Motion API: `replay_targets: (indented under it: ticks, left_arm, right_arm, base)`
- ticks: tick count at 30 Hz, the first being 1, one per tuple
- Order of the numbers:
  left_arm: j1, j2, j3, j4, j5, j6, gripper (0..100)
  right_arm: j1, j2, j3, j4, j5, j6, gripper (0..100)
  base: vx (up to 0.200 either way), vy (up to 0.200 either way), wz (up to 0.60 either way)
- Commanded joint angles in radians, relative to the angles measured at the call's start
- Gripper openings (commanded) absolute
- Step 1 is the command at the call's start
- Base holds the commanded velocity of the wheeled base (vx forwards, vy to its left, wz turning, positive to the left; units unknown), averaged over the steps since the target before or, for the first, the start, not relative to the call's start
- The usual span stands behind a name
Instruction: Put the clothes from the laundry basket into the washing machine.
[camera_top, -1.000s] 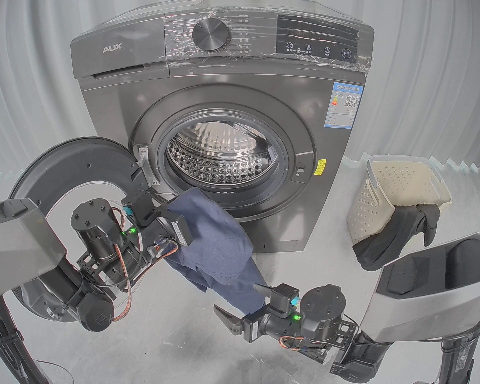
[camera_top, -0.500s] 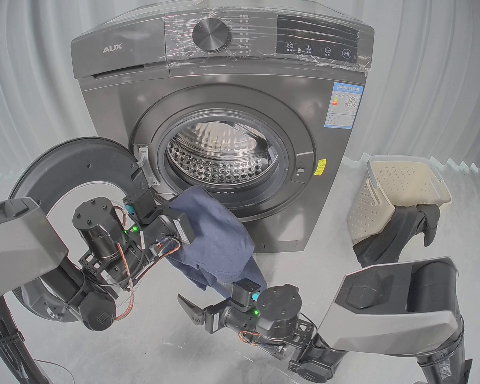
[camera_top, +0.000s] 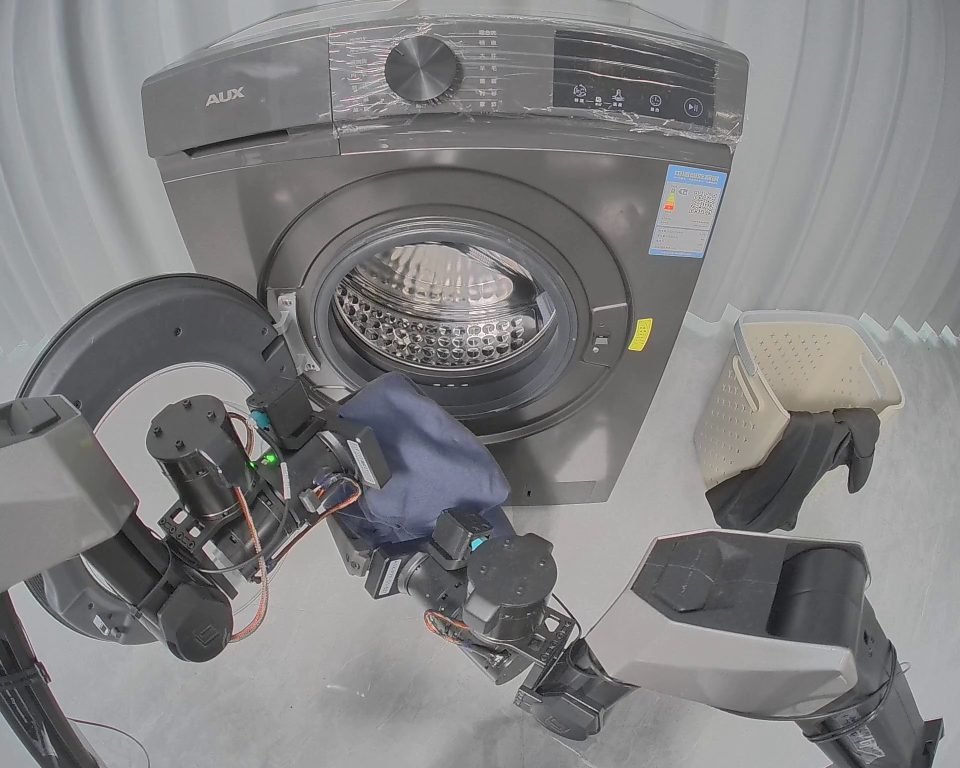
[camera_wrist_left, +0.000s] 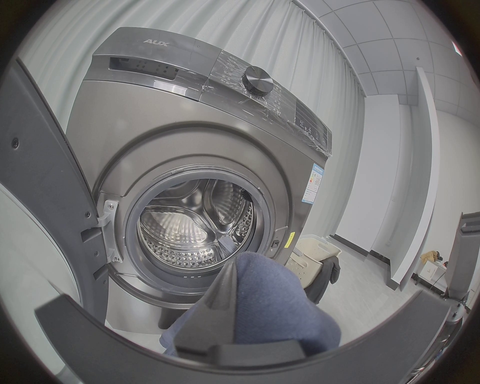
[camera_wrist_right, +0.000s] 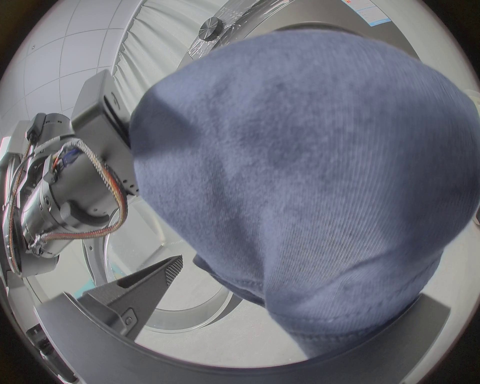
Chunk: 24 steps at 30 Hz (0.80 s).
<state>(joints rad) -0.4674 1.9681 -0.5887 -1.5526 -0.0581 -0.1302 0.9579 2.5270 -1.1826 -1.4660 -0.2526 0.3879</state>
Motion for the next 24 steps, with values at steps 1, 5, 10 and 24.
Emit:
replay_targets:
  ticks: [1,5,10,24]
  left_arm:
    - [0.003,0.014,0.000,-0.001,0.000,0.000,0]
    - [0.001,0.017,0.000,-0.001,0.000,0.000,0]
    - [0.004,0.015,0.000,-0.001,0.000,0.000,0]
    - [0.013,0.014,-0.016,-0.001,0.017,-0.017,0]
  right_arm:
    - [-0.005,0.010,-0.014,-0.004,-0.007,0.002,100]
    - [-0.013,0.013,-0.015,-0.004,-0.031,0.002,100]
    - [-0.028,0.016,-0.023,-0.008,-0.051,-0.001,0]
    - [-0.014,-0.105,0.224,-0.005,-0.042,-0.069,0]
  base:
    - [0.000,0.000,0.00]
    - [0.000,0.000,0.00]
    - [0.000,0.000,0.00]
    - [0.000,0.000,0.00]
